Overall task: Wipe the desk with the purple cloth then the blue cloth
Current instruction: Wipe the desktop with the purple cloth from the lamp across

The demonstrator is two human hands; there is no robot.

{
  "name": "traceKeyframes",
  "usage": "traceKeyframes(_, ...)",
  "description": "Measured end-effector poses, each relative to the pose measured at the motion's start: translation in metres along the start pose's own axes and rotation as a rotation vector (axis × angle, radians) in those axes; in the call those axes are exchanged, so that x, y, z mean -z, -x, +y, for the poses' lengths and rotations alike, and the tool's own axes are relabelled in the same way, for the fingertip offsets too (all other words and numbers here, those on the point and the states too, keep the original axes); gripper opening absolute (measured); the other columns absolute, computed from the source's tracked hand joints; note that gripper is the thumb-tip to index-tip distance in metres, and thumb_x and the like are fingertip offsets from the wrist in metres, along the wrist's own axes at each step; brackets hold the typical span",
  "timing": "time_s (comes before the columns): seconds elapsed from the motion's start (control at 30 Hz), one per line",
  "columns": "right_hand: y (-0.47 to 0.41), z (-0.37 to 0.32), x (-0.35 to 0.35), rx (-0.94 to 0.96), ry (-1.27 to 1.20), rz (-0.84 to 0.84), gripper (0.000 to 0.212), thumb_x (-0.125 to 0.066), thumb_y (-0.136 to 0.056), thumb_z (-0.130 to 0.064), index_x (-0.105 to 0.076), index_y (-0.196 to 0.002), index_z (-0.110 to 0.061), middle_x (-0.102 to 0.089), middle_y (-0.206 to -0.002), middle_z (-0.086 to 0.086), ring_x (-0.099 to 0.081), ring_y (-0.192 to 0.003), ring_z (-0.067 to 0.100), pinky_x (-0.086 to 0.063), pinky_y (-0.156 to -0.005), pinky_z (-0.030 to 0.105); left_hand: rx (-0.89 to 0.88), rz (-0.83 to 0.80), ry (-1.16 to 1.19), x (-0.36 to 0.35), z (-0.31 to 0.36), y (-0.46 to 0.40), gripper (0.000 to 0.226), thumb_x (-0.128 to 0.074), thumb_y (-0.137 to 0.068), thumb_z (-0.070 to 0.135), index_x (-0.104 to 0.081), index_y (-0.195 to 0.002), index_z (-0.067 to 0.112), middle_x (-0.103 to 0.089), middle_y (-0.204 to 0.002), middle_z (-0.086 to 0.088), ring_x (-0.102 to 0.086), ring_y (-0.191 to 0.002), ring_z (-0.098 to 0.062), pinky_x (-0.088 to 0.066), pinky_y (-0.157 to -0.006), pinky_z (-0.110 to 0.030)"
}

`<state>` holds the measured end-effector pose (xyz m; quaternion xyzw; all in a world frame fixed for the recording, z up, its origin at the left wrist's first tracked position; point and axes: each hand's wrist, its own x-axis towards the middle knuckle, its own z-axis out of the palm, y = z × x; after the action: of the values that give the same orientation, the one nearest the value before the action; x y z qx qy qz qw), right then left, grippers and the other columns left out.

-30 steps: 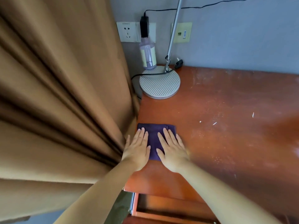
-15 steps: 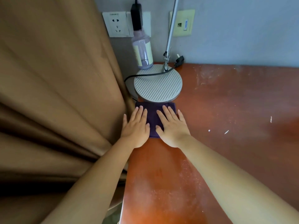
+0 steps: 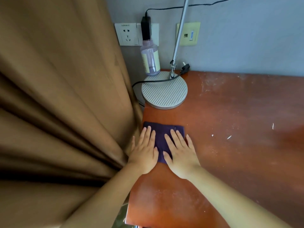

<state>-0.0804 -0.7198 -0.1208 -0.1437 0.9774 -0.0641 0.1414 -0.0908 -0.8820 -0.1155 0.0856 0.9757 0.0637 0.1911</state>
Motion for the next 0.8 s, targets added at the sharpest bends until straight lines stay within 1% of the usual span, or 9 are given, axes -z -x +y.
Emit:
traceKeyframes(0.13,-0.026,0.005,0.005,-0.010,0.011,0.024,0.082,0.014,-0.078,-0.056,0.006,-0.153,-0.025,0.014,-0.161,0.002,0.016,-0.147,0.017,0.013,-0.117,0.043,-0.035,0.011,-0.022,0.010,-0.007,-0.029,0.062,-0.020,-0.101,0.034,0.010,-0.152,0.015,0.022,-0.159,-0.003,0.024,-0.144,-0.016,0.003,-0.119,-0.049)
traceKeyframes(0.17,-0.034,0.006,0.007,-0.020,0.012,0.033,0.079,0.011,-0.082,-0.056,0.005,-0.153,-0.025,0.013,-0.161,0.002,0.015,-0.147,0.017,0.012,-0.118,0.043,-0.034,0.012,-0.017,0.014,-0.008,-0.038,0.062,-0.020,-0.101,0.034,0.009,-0.152,0.015,0.021,-0.159,-0.003,0.024,-0.144,-0.016,0.003,-0.119,-0.048)
traceKeyframes(0.27,-0.059,0.011,0.012,-0.044,0.008,0.038,0.064,-0.010,-0.098,-0.052,0.003,-0.154,-0.024,0.011,-0.161,0.003,0.014,-0.147,0.018,0.010,-0.118,0.045,-0.030,0.024,-0.019,0.026,-0.011,-0.062,0.062,-0.021,-0.101,0.034,0.008,-0.153,0.015,0.021,-0.159,-0.002,0.023,-0.144,-0.015,0.003,-0.119,-0.049)
traceKeyframes(0.37,-0.072,0.015,0.018,-0.051,0.020,0.035,0.062,-0.015,-0.100,-0.050,0.002,-0.154,-0.024,0.010,-0.161,0.003,0.012,-0.148,0.018,0.009,-0.118,0.046,-0.025,0.020,-0.018,0.031,-0.014,-0.073,0.061,-0.020,-0.101,0.033,0.009,-0.153,0.016,0.021,-0.159,-0.001,0.023,-0.144,-0.013,0.003,-0.119,-0.049)
traceKeyframes(0.5,-0.062,0.011,0.016,-0.061,0.016,0.000,0.062,-0.014,-0.100,-0.050,0.004,-0.154,-0.025,0.012,-0.161,0.003,0.013,-0.147,0.019,0.010,-0.118,0.046,-0.004,0.009,-0.009,0.026,-0.011,-0.062,0.060,-0.018,-0.102,0.033,0.010,-0.152,0.016,0.021,-0.159,-0.001,0.023,-0.144,-0.014,0.003,-0.119,-0.049)
traceKeyframes(0.63,-0.030,0.003,0.011,-0.041,0.021,-0.046,0.062,-0.011,-0.100,-0.051,0.008,-0.153,-0.024,0.016,-0.160,0.003,0.016,-0.147,0.019,0.011,-0.118,0.047,0.010,0.000,-0.009,0.011,-0.007,-0.030,0.061,-0.018,-0.102,0.033,0.010,-0.153,0.015,0.021,-0.159,-0.002,0.022,-0.145,-0.015,0.002,-0.119,-0.048)
traceKeyframes(0.7,-0.014,-0.001,0.007,-0.027,0.032,-0.057,0.067,0.000,-0.094,-0.055,0.009,-0.153,-0.024,0.017,-0.160,0.002,0.017,-0.147,0.019,0.013,-0.117,0.046,0.024,-0.014,-0.007,0.003,-0.004,-0.016,0.061,-0.018,-0.102,0.033,0.011,-0.152,0.015,0.022,-0.159,-0.002,0.023,-0.145,-0.015,0.001,-0.119,-0.049)
traceKeyframes(0.77,-0.007,-0.002,0.005,-0.018,0.034,-0.057,0.080,0.015,-0.080,-0.057,0.010,-0.152,-0.025,0.017,-0.160,0.002,0.017,-0.146,0.018,0.014,-0.116,0.046,0.039,-0.016,0.000,0.000,-0.001,-0.009,0.061,-0.018,-0.102,0.033,0.012,-0.152,0.015,0.023,-0.159,-0.002,0.024,-0.144,-0.016,0.000,-0.119,-0.049)
traceKeyframes(0.8,-0.008,0.000,0.005,-0.014,0.033,-0.051,0.082,0.016,-0.077,-0.057,0.009,-0.153,-0.026,0.017,-0.160,0.001,0.017,-0.146,0.018,0.015,-0.116,0.046,0.039,-0.010,-0.001,0.000,0.000,-0.009,0.061,-0.018,-0.102,0.033,0.012,-0.152,0.015,0.023,-0.159,-0.002,0.024,-0.144,-0.016,0.001,-0.119,-0.049)
